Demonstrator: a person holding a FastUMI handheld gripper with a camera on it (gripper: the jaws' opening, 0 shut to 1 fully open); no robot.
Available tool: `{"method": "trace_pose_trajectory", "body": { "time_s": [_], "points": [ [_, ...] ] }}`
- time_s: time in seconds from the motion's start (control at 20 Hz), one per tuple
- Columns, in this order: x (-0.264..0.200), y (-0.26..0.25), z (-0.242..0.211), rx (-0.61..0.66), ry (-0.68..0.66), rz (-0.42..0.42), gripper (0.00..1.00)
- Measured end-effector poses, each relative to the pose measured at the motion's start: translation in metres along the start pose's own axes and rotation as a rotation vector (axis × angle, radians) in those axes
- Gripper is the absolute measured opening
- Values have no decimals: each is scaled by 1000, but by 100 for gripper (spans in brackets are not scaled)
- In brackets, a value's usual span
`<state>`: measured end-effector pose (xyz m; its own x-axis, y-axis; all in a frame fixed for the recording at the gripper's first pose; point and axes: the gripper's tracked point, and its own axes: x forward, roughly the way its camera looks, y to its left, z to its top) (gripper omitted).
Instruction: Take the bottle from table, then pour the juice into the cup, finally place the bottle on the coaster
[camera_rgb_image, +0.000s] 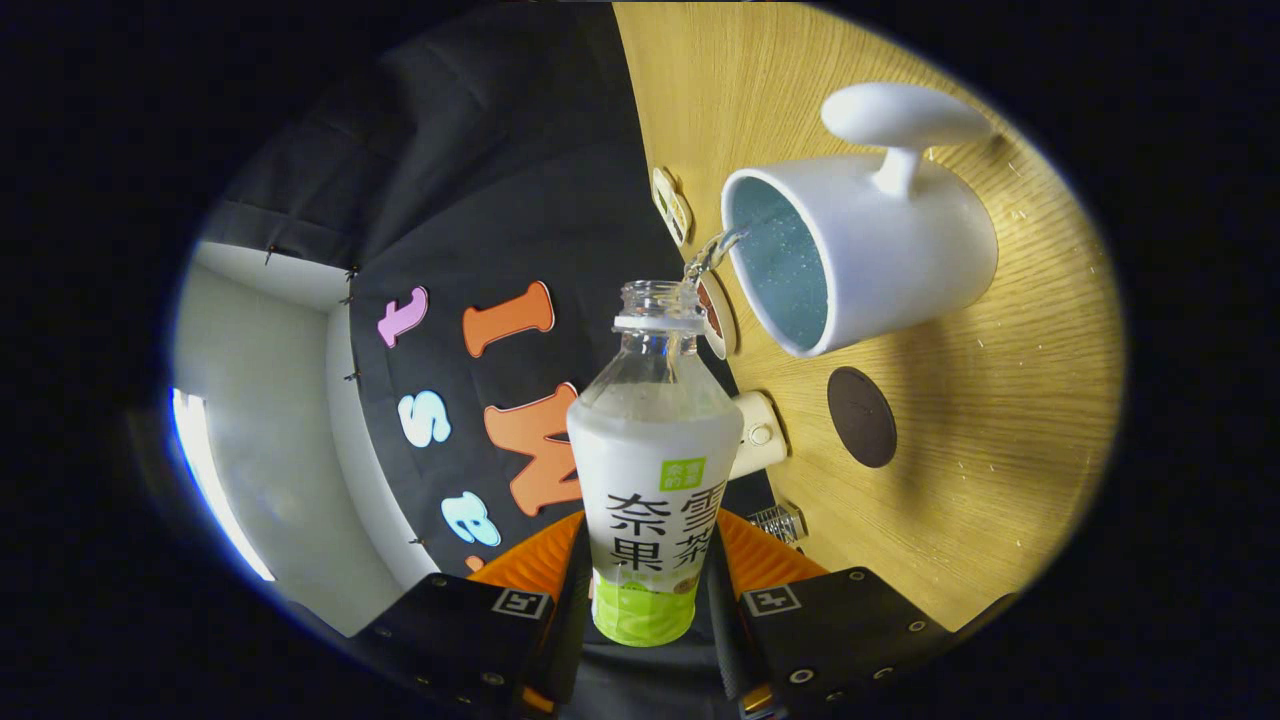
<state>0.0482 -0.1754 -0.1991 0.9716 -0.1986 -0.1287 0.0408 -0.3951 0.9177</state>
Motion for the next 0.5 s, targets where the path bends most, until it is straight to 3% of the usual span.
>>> {"method": "trace_pose_trajectory", "body": {
  "time_s": [0.5],
  "points": [
    [2,6,-2,60,-12,-7,56]
  ]
}}
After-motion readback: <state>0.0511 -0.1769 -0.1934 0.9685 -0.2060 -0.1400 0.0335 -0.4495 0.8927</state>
